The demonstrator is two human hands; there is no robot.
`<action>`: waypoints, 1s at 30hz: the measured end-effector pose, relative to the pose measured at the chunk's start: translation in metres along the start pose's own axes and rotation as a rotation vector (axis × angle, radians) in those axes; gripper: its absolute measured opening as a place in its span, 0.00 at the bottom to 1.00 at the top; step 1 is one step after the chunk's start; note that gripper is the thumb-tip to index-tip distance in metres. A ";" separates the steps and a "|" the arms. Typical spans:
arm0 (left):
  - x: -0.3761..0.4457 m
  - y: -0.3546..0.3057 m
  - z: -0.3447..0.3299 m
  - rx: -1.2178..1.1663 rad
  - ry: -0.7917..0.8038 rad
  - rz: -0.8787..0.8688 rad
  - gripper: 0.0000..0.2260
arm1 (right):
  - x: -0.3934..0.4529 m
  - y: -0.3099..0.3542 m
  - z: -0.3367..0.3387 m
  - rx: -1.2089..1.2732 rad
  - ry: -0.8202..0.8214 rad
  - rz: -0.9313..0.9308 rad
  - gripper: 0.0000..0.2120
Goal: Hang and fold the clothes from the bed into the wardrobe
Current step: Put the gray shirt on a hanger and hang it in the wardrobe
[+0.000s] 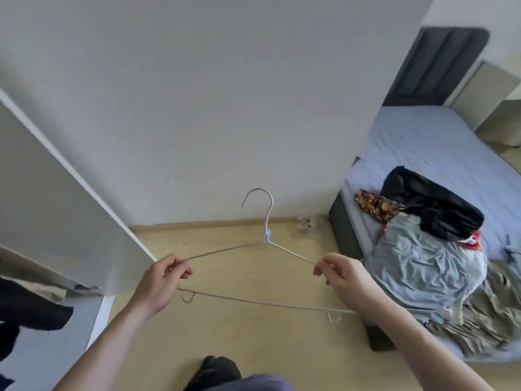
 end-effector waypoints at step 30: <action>0.189 -0.280 -0.635 0.675 0.816 -0.144 0.15 | -0.074 -0.429 0.285 0.246 -0.594 -0.723 0.08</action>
Point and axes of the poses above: each hand's wrist, its own x-axis towards the middle knuckle, its own z-axis out of the back of the hand, y = z × x, the point moved 4 cm from there along x, towards the middle knuckle, and after that the axes turned 2 degrees about y, right-handed, at the moved point
